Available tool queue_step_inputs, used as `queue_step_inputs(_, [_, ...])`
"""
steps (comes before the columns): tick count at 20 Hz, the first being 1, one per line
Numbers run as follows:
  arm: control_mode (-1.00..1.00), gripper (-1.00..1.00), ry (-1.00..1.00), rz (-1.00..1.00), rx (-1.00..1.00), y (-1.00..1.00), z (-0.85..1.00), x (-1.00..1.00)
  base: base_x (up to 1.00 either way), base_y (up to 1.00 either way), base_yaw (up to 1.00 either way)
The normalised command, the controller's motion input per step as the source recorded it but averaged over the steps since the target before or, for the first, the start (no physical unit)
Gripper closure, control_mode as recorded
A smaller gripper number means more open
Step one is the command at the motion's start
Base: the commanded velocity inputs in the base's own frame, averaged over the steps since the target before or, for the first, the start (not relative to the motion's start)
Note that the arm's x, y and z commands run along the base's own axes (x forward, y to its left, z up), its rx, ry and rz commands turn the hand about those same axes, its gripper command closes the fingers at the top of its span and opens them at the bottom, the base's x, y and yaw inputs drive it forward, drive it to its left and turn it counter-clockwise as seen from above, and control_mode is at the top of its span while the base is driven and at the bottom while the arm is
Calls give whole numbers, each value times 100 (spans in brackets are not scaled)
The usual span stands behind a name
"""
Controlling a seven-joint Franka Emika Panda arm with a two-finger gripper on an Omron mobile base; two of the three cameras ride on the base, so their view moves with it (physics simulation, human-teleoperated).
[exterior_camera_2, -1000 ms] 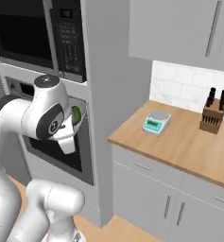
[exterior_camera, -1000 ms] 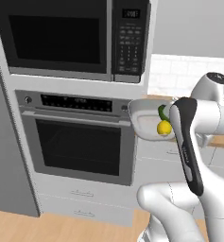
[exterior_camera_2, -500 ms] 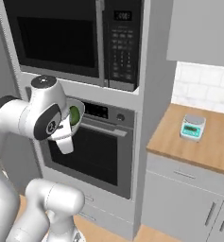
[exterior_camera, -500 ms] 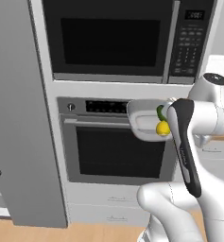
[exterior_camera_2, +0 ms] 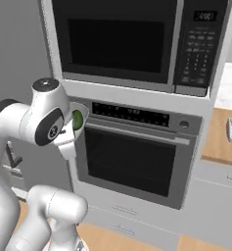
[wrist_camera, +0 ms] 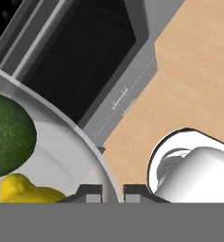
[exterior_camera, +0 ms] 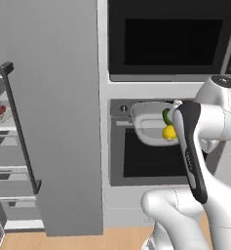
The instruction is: Take the meat container that has the steak and place it on the second highest rack of the freezer. Then take the vegetable container that has the avocado and lemon and place it on the highest rack of the freezer.
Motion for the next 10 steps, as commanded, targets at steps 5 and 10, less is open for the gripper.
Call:
queue_step_inputs(5, [100,100,0,0,0,0,0,0,-2,100,-8])
queue_step_inputs(10, [100,100,0,0,0,0,0,0,0,100,-6])
